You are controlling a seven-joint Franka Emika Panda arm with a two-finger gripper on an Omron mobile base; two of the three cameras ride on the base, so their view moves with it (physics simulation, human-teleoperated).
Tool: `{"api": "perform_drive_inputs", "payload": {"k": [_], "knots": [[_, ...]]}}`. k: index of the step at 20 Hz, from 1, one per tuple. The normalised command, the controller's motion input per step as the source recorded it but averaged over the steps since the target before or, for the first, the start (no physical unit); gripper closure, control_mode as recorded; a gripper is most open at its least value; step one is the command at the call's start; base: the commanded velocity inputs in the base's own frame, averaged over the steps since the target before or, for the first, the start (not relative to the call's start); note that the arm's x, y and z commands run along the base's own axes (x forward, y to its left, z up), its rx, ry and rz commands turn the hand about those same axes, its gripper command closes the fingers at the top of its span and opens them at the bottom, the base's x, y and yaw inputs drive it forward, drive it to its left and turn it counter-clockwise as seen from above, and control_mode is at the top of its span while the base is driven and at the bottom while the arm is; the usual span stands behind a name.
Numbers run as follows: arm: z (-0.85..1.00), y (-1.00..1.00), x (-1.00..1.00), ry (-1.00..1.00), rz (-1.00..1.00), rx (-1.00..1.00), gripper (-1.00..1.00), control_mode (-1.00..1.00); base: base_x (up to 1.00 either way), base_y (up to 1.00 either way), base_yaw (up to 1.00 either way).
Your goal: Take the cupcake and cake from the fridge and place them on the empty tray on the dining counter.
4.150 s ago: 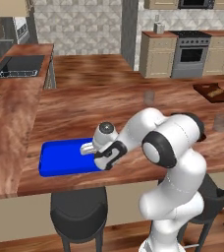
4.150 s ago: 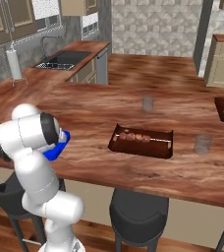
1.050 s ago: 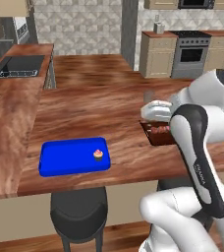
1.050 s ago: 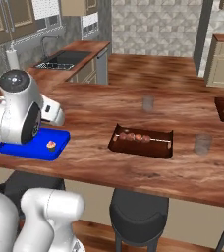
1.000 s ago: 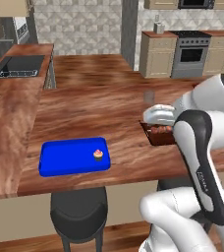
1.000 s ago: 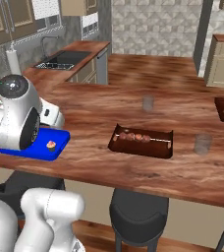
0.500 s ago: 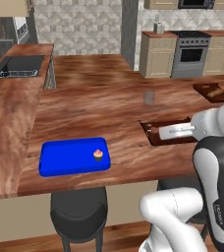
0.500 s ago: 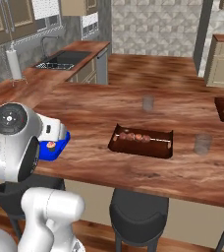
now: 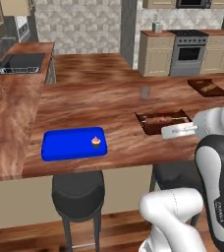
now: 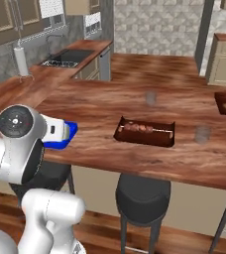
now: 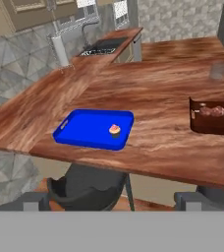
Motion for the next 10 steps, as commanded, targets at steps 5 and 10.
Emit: {"api": "perform_drive_inputs", "payload": {"k": [5, 10], "knots": [[0.00, 0.00, 0.00, 0.00, 0.00, 0.00, -1.00, 1.00, -0.99, -0.01, 0.00], [0.00, 0.00, 0.00, 0.00, 0.00, 0.00, -1.00, 1.00, -0.79, -0.67, 0.00]]}}
